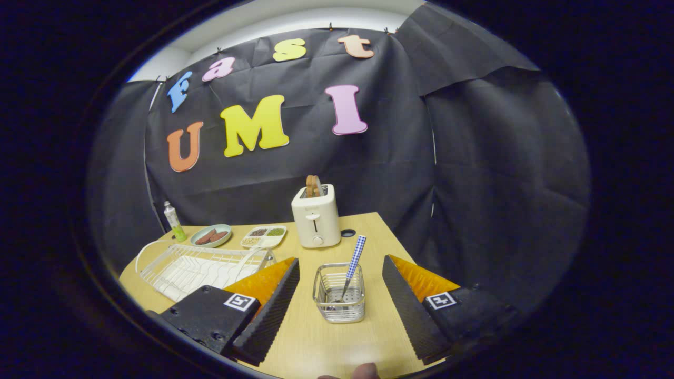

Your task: Take the plate from the dish rack, then take the spoon from the basket and place it into the plate.

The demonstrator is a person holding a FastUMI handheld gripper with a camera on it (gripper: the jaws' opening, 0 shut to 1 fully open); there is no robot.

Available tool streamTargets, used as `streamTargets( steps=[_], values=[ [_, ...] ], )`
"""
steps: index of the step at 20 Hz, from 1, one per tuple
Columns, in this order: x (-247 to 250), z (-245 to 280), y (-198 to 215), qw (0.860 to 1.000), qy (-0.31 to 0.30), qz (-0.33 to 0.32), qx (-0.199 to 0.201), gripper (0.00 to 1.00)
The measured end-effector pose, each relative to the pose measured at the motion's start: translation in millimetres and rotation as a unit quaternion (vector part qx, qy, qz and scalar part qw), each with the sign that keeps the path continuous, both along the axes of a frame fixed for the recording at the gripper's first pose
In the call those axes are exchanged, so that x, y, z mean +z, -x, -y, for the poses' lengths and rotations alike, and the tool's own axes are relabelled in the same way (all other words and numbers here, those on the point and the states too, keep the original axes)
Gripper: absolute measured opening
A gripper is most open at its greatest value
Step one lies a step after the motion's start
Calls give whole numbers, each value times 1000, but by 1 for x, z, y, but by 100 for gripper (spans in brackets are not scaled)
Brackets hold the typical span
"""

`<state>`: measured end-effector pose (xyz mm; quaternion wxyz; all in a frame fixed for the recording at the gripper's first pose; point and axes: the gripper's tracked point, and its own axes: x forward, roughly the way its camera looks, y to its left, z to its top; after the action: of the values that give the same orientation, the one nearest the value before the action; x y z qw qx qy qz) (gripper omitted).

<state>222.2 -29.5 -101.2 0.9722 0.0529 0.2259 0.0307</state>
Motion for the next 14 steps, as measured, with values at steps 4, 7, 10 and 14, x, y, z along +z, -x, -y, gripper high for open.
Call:
streamTargets(
  steps=[4,7,10,14],
  values=[
    [-26,5,-54,999,-21,-36,-6,100],
    [-41,4,-80,997,-47,-61,-5,97],
    [-51,4,-94,995,-62,-78,-2,85],
    [-61,5,-101,992,-85,-98,-8,62]
  ],
)
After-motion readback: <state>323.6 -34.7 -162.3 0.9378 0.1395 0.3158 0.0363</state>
